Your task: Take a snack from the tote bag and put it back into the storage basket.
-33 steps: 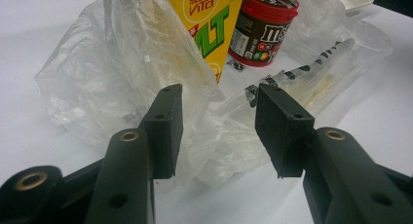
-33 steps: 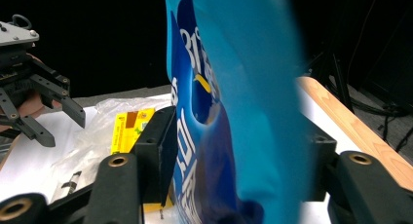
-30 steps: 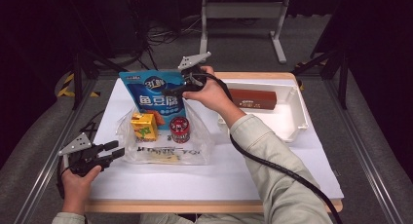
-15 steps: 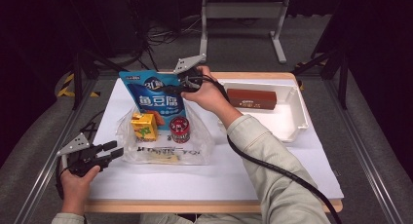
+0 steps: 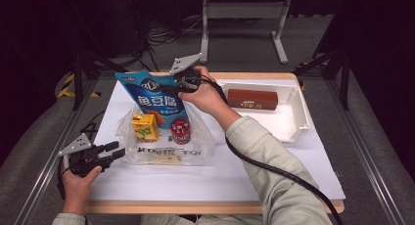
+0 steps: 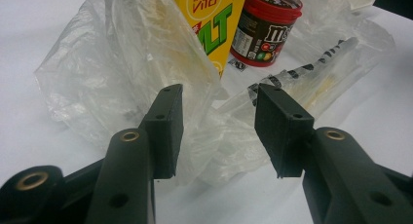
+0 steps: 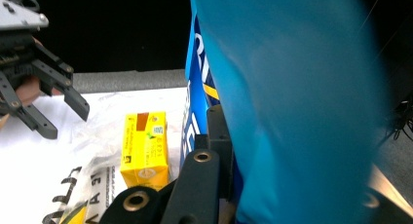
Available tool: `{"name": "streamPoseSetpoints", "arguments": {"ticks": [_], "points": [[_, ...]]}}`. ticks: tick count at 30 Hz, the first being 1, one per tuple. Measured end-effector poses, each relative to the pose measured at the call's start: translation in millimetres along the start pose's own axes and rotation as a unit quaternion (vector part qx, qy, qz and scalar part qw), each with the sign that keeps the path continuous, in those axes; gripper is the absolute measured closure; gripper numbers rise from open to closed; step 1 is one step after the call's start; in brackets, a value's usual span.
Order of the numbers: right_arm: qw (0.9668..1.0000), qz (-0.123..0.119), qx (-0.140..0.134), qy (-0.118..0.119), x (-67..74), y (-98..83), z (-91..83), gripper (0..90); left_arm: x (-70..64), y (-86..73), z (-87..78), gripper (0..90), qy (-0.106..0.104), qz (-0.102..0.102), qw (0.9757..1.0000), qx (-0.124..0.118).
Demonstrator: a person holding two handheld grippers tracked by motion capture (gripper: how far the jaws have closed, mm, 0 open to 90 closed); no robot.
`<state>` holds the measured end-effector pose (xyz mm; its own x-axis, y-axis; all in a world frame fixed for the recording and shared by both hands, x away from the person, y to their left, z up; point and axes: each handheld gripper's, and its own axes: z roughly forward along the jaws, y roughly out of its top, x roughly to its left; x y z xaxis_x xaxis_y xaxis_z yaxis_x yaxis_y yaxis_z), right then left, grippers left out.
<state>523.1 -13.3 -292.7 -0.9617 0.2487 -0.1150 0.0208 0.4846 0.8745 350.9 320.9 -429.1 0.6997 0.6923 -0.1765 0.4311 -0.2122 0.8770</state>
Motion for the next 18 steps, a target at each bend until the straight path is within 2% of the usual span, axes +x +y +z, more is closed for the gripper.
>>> {"name": "streamPoseSetpoints", "arguments": {"ticks": [18], "points": [[0.9987,-0.016,-0.048,-0.007,5.7,34.8,-32.9,89.7,-0.3,0.2,1.3,54.0,-0.001,-0.001,1.0000,0.001]]}}
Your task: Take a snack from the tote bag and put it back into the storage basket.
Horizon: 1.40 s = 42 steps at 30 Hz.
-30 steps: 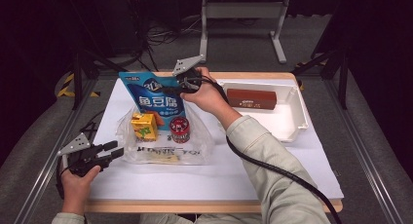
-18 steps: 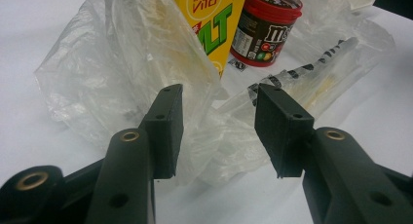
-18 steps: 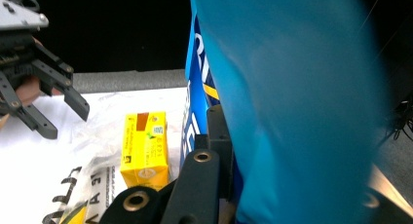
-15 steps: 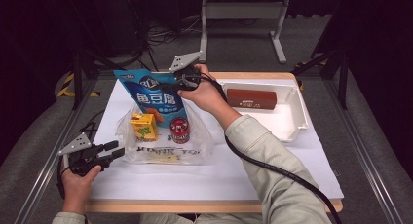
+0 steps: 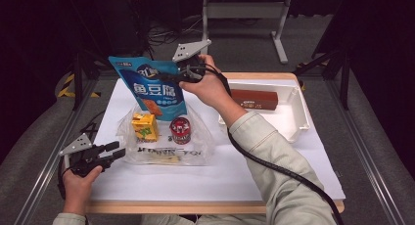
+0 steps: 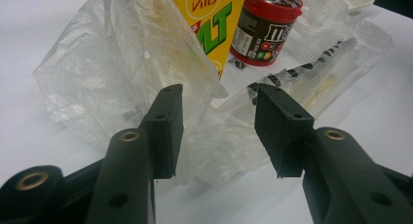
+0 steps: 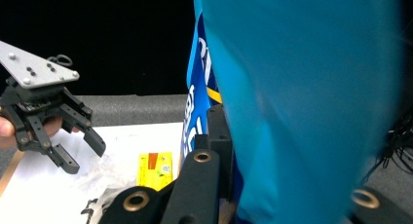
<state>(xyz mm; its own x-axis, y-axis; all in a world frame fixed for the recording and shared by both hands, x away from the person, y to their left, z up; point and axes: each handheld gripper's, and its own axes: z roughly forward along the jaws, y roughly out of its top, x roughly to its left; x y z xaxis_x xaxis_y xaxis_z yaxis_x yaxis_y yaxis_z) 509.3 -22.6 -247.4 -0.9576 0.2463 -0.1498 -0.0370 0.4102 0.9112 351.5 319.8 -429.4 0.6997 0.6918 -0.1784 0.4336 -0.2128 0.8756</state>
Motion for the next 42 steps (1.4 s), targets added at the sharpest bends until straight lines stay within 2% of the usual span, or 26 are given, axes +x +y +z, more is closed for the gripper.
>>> {"name": "streamPoseSetpoints", "arguments": {"ticks": [15,23,42], "points": [[0.9998,-0.004,-0.017,-0.010,-1.9,17.7,-29.3,89.7,-0.4,-0.1,0.1,54.0,0.001,0.000,1.0000,0.000],[0.9994,-0.005,-0.025,-0.024,-6.8,20.2,-56.2,89.7,-0.2,0.3,0.6,54.0,0.001,0.002,1.0000,0.003],[0.9977,0.002,-0.017,-0.065,-24.4,1.5,-119.1,89.7,-0.5,0.8,3.5,54.0,0.001,0.002,1.0000,0.008]]}}
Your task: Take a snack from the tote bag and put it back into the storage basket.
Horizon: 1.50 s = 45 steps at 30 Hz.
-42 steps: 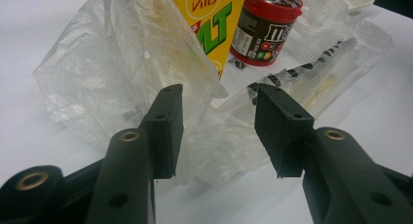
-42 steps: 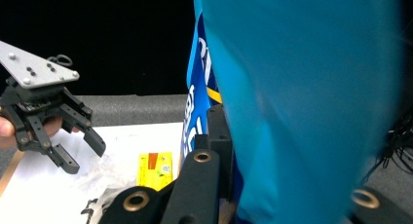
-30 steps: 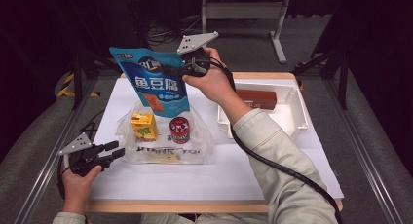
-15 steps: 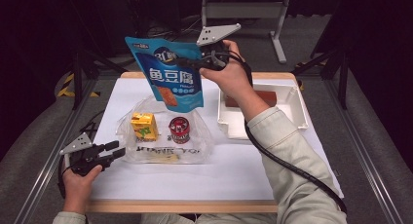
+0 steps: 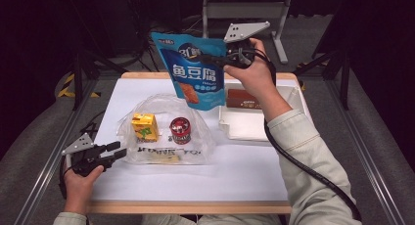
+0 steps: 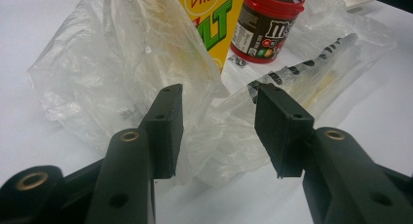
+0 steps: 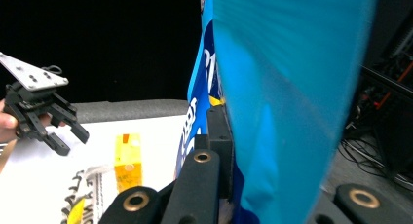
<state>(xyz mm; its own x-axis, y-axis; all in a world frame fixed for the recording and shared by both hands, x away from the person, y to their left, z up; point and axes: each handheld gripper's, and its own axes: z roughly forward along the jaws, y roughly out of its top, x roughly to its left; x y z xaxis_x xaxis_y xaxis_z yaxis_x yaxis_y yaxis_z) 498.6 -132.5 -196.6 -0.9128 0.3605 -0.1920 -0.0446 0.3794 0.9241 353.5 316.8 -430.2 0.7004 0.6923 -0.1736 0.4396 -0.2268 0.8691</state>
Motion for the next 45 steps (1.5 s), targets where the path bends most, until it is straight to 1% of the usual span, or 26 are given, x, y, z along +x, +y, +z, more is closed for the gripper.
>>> {"name": "streamPoseSetpoints", "arguments": {"ticks": [5,6,9,12,14,16,21,27,33,45], "points": [[0.9999,0.005,0.004,-0.011,-6.8,-4.9,-15.5,89.7,0.0,0.0,0.2,54.0,0.000,0.000,1.0000,0.001],[0.9999,0.005,0.004,-0.011,-6.8,-4.9,-15.5,89.7,0.0,0.0,0.2,54.0,0.000,0.000,1.0000,0.001],[0.9997,0.009,0.007,-0.021,-11.4,-8.8,-26.6,89.7,-0.2,0.0,0.6,54.0,0.000,0.000,1.0000,0.002],[0.9996,0.011,0.008,-0.025,-13.7,-10.8,-31.4,89.7,-0.4,0.0,0.7,54.0,0.000,0.000,1.0000,0.001],[0.9993,0.017,0.009,-0.034,-18.0,-14.2,-39.8,89.7,-0.3,0.1,0.7,54.0,0.001,0.000,1.0000,0.001],[0.9992,0.017,0.009,-0.035,-19.1,-15.0,-41.8,89.7,-0.5,0.0,0.8,54.0,0.000,0.000,1.0000,0.001],[0.9986,0.020,0.013,-0.047,-26.0,-20.8,-55.2,89.7,-1.0,0.1,1.2,54.0,0.000,-0.003,1.0000,0.001],[0.9977,0.027,0.017,-0.061,-33.3,-27.9,-68.2,89.7,-0.6,0.5,1.6,54.0,0.000,0.001,1.0000,0.003],[0.9966,0.036,0.021,-0.071,-41.3,-37.8,-77.4,89.7,-0.9,0.8,1.8,53.9,0.001,0.001,1.0000,0.003],[0.9953,0.039,0.032,-0.082,-49.7,-48.4,-87.7,89.7,-0.5,0.5,2.0,54.0,-0.001,-0.001,1.0000,0.004]]}}
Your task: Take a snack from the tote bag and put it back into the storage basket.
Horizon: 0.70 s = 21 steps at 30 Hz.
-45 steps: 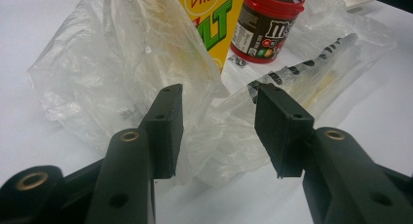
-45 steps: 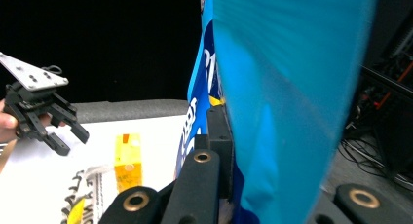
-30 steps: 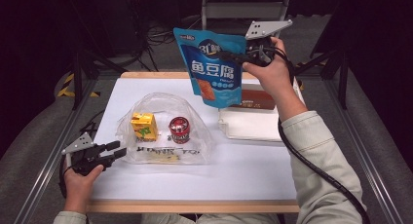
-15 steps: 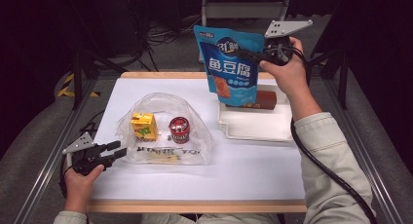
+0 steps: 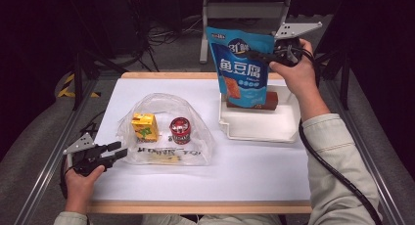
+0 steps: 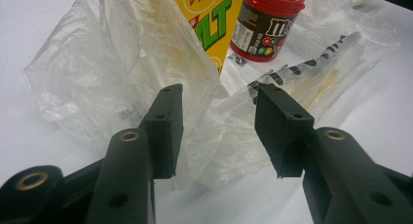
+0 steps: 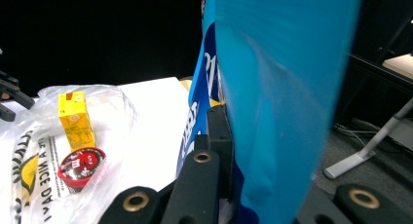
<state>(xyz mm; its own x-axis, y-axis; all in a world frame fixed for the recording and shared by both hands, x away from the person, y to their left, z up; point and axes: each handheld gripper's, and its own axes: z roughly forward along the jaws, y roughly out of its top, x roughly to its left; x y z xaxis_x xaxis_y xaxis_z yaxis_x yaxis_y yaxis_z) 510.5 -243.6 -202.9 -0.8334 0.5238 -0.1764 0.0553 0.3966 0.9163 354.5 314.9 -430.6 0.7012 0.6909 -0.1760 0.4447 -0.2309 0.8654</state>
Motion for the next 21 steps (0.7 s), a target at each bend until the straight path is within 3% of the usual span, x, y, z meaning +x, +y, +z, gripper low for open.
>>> {"name": "streamPoseSetpoints", "arguments": {"ticks": [21], "points": [[0.9998,0.007,0.010,0.014,-5.0,-24.3,5.7,89.6,0.6,-0.3,0.3,53.9,0.000,0.000,1.0000,0.001]]}}
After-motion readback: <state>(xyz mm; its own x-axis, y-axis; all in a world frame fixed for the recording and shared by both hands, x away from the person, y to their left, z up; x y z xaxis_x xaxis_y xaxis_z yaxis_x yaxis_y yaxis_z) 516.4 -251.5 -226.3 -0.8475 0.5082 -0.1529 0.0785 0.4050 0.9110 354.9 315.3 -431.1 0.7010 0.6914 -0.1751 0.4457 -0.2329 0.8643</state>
